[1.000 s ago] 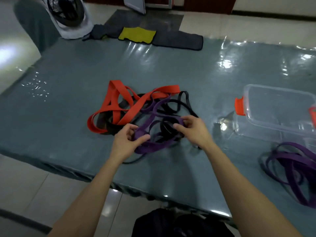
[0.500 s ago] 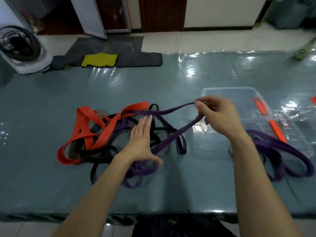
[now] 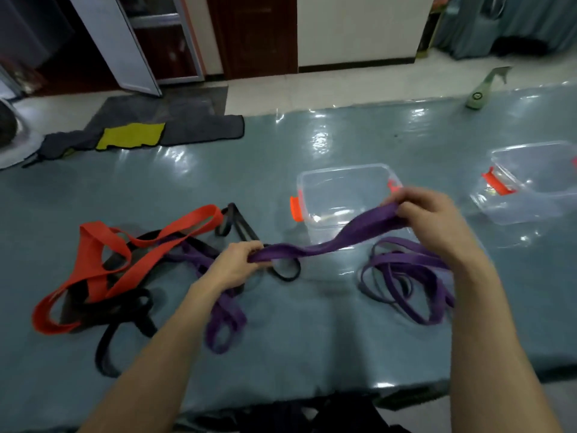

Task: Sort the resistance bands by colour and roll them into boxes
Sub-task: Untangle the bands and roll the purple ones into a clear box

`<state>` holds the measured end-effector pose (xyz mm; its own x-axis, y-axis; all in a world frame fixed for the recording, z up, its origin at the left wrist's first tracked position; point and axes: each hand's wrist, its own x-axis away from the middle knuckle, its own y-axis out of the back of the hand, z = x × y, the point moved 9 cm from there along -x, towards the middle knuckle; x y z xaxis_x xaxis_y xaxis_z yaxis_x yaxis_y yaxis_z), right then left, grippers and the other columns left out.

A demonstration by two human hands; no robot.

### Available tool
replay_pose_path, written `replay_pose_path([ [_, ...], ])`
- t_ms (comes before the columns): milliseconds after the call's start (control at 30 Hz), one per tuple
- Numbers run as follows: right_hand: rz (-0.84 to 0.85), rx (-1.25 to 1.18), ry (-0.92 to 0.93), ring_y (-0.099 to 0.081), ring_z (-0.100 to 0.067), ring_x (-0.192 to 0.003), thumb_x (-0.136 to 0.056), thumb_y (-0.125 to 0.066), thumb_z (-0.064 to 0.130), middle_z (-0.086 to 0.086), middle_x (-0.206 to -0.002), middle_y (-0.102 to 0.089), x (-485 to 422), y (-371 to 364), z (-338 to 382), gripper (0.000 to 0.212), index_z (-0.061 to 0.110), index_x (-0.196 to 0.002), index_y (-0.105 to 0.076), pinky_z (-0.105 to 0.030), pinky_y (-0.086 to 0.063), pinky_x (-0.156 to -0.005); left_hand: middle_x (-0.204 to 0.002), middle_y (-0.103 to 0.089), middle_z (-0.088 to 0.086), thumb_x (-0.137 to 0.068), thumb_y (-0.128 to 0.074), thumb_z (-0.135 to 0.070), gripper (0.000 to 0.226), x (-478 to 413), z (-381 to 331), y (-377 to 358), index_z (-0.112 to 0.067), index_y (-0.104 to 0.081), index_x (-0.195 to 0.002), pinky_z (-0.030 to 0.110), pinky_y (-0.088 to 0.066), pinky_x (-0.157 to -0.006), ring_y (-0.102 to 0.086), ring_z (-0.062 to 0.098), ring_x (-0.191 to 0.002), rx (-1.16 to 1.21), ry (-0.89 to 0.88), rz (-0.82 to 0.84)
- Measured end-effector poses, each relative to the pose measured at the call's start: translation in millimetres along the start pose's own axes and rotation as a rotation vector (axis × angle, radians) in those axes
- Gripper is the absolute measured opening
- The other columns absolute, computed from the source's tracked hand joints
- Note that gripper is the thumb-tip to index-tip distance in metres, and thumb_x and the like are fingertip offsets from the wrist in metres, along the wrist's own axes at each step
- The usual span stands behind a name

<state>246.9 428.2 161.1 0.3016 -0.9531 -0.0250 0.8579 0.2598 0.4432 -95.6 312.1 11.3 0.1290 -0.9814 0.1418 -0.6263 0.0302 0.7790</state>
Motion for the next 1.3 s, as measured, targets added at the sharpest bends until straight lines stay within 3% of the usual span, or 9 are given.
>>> replay_pose_path([
  [133, 0.329, 0.718, -0.101, -0.073, -0.024, -0.111, -0.092, -0.071, 0.029, -0.002, -0.122, -0.079, 9.1, -24.7, -45.9, 0.024, 0.028, -0.114, -0.079, -0.034, -0.054, -0.094, -0.077, -0.070, -0.006, -0.090, -0.085, -0.031, 0.016, 11.2, -51.7, 17.5, -0.027, -0.070, -0.092, 0.037, -0.049, -0.069, -0.067, 0.014, -0.074, -0.092, -0.058, -0.141],
  [333, 0.626, 0.262, 0.098, -0.054, -0.010, -0.137, -0.080, -0.091, 0.050, 0.006, -0.156, -0.057, 50.5, -140.1, -33.1, 0.099, 0.022, -0.162, -0.044, -0.021, -0.039, -0.111, -0.086, -0.078, 0.003, -0.079, -0.094, -0.026, 0.025, 32.2, -130.3, -2.4, -0.016, -0.082, -0.099, 0.037, -0.052, -0.079, -0.071, 0.021, -0.084, -0.200, -0.091, -0.096],
  [533, 0.565, 0.229, 0.179, -0.060, -0.019, -0.077, -0.090, -0.077, 0.013, -0.001, -0.082, -0.067, 54.0, -143.9, -30.7, 0.007, 0.016, -0.094, -0.072, -0.036, -0.048, -0.071, -0.090, -0.073, -0.005, -0.073, -0.093, -0.012, 0.029, 60.0, -135.1, -8.9, -0.014, -0.076, -0.097, 0.018, -0.045, -0.078, -0.063, 0.010, -0.083, -0.130, -0.187, -0.168],
  [767, 0.559, 0.183, 0.143, -0.051, -0.005, -0.059, -0.083, -0.090, 0.029, 0.008, -0.066, -0.061, 46.9, -99.9, -13.9, 0.015, 0.026, -0.080, -0.076, -0.030, -0.044, -0.063, -0.094, -0.072, 0.000, -0.092, -0.084, -0.024, 0.019, 78.9, -23.9, -49.1, -0.020, -0.068, -0.100, 0.038, -0.052, -0.080, -0.068, 0.018, -0.086, -0.150, 0.197, 0.087],
  [900, 0.656, 0.403, -0.030, -0.068, -0.006, -0.063, -0.061, -0.096, 0.064, 0.013, -0.072, -0.071, 50.4, -100.7, -42.6, 0.053, 0.026, -0.088, -0.072, -0.029, -0.052, -0.066, -0.088, -0.077, -0.004, -0.079, -0.067, 0.007, 0.033, 71.5, -35.0, 22.7, -0.022, -0.073, -0.094, 0.037, -0.055, -0.076, -0.073, 0.020, -0.088, -0.162, 0.163, -0.165],
  [1067, 0.628, 0.174, 0.057, -0.065, -0.001, -0.121, -0.058, -0.088, 0.080, 0.020, -0.131, -0.068, 65.8, -162.2, -12.7, 0.105, 0.035, -0.146, -0.055, -0.034, -0.054, -0.110, -0.086, -0.067, -0.005, -0.083, -0.072, -0.005, 0.043, 59.1, -120.9, 78.1, -0.025, -0.056, -0.117, 0.037, -0.047, -0.068, -0.065, 0.020, -0.079, -0.207, -0.084, -0.217],
  [1133, 0.552, 0.102, 0.149, -0.062, -0.009, -0.131, -0.075, -0.089, 0.065, 0.010, -0.143, -0.066, 67.4, -180.0, 5.9, 0.089, 0.029, -0.149, -0.056, -0.037, -0.050, -0.114, -0.093, -0.066, -0.002, -0.085, -0.070, -0.003, 0.055, 58.6, -141.9, 71.9, -0.027, -0.047, -0.128, 0.041, -0.050, -0.070, -0.065, 0.021, -0.082, -0.224, -0.131, -0.079],
  [1233, 0.481, 0.079, 0.183, -0.073, -0.022, -0.092, -0.095, -0.081, 0.033, 0.001, -0.098, -0.079, 57.4, -178.6, 12.5, 0.018, 0.023, -0.107, -0.072, -0.046, -0.059, -0.090, -0.103, -0.068, -0.006, -0.086, -0.068, 0.002, 0.059, 64.3, -141.5, 79.4, -0.027, -0.050, -0.134, 0.031, -0.053, -0.077, -0.067, 0.014, -0.091, -0.186, -0.159, -0.042],
  [1300, 0.446, 0.086, 0.173, -0.067, -0.013, -0.068, -0.098, -0.074, 0.024, 0.003, -0.075, -0.075, 47.8, -162.0, 15.8, 0.011, 0.018, -0.089, -0.070, -0.037, -0.056, -0.071, -0.102, -0.071, -0.009, -0.091, -0.077, -0.010, 0.041, 68.1, -126.5, 88.6, -0.025, -0.063, -0.125, 0.028, -0.052, -0.078, -0.068, 0.008, -0.090, -0.162, -0.149, -0.100],
])
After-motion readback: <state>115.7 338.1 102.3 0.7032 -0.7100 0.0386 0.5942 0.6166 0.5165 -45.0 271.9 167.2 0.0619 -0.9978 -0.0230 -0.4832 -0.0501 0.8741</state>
